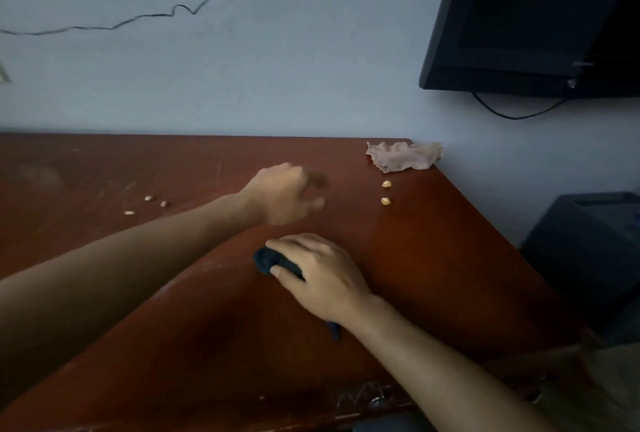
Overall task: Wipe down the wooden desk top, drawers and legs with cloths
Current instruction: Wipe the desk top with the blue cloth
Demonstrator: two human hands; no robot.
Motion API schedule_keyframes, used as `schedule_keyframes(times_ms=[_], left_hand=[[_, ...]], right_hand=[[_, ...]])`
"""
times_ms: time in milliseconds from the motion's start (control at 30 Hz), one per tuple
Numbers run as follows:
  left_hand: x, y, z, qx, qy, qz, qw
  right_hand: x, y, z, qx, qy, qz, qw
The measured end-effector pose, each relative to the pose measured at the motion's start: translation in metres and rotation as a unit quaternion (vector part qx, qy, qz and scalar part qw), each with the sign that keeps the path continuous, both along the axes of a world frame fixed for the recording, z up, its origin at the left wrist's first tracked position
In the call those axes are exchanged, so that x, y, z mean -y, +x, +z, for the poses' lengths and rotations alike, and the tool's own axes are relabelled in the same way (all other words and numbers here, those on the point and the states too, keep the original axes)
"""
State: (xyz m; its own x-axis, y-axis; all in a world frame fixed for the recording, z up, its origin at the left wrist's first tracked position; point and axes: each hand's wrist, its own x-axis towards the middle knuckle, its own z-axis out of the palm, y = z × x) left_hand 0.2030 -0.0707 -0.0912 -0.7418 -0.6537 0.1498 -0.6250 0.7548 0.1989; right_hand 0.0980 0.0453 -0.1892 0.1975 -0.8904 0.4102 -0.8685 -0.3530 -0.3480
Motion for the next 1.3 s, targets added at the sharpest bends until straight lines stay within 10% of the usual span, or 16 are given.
schedule_keyframes(times_ms=[367, 800, 1133, 1300], left_hand=[[-0.15, 0.173, -0.086, 0.005, -0.061, 0.07, 0.996], [-0.156, 0.172, -0.098, 0.087, -0.006, 0.085, 0.993], [-0.156, 0.173, -0.098, 0.06, 0.002, 0.079, 0.995], [-0.156, 0.175, -0.102, 0.021, 0.0, 0.081, 0.997]], right_hand=[[0.058, 0.015, 0.006, 0.019, 0.02, 0.027, 0.999], [0.027, 0.015, 0.007, 0.011, 0.05, 0.135, 0.989], [0.157, 0.02, 0.017, 0.019, 0.04, -0.066, 0.997], [0.084, 0.04, 0.014, 0.018, 0.038, 0.066, 0.997]])
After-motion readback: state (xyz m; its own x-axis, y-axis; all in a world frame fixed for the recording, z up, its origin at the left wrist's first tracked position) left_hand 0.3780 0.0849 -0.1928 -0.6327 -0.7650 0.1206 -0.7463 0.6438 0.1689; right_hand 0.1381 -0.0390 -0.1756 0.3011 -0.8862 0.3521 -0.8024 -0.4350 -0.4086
